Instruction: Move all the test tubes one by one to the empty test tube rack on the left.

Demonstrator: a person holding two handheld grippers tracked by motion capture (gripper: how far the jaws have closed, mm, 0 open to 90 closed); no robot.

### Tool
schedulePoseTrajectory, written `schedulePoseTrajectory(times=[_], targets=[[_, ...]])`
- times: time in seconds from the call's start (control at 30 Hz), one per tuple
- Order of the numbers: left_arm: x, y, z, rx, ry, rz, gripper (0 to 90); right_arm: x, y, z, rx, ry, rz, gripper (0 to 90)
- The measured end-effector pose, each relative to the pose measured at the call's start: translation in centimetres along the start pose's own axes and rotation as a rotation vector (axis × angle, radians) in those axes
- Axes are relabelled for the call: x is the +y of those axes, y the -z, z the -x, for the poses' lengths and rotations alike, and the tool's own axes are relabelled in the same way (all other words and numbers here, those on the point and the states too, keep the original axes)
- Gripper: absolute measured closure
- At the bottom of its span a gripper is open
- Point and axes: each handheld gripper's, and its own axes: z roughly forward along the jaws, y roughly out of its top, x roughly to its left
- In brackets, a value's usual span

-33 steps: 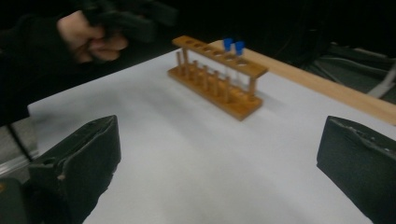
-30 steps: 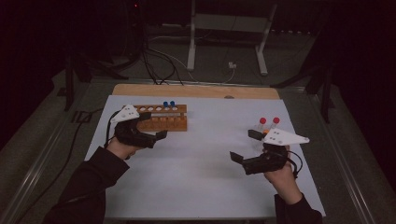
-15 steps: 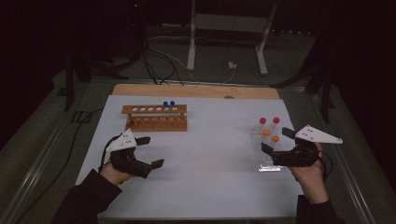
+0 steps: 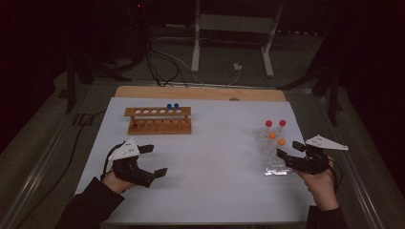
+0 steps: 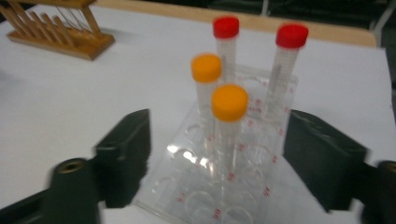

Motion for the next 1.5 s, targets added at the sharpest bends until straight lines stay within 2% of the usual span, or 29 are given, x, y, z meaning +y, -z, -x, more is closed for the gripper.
schedulePoseTrajectory(times=[0.13, 0.27, 0.4, 0.63, 1.1, 1.3, 1.5], targets=[[-0.1, 0.0, 0.0, -0.004, 0.001, -0.001, 2.1, -0.4, -0.6, 0.2, 0.001, 0.004, -0.04, 40.5], [-0.1, 0.0, 0.0, -0.002, 0.005, 0.002, 2.1, -0.5, -1.3, 0.1, -0.026, 0.001, -0.075, 54.8], [-0.2, 0.0, -0.1, 0.002, 0.005, -0.001, 2.1, -0.4, -2.2, 0.0, -0.04, 0.008, -0.112, 62.5], [-0.3, -0.1, -0.1, -0.002, 0.009, -0.005, 2.1, -0.2, -3.0, -0.3, -0.07, 0.018, -0.137, 72.7], [-0.4, -0.1, -0.3, -0.002, 0.011, -0.009, 2.2, 0.0, -3.1, -0.6, -0.104, 0.042, -0.131, 75.5], [-0.4, -0.1, -0.3, -0.003, 0.012, -0.009, 2.1, 1.0, -1.9, -1.0, -0.109, 0.059, -0.092, 75.6], [-0.3, -0.1, -0.3, -0.005, 0.012, -0.013, 2.2, 2.1, -0.1, -1.5, -0.119, 0.071, -0.029, 75.6]])
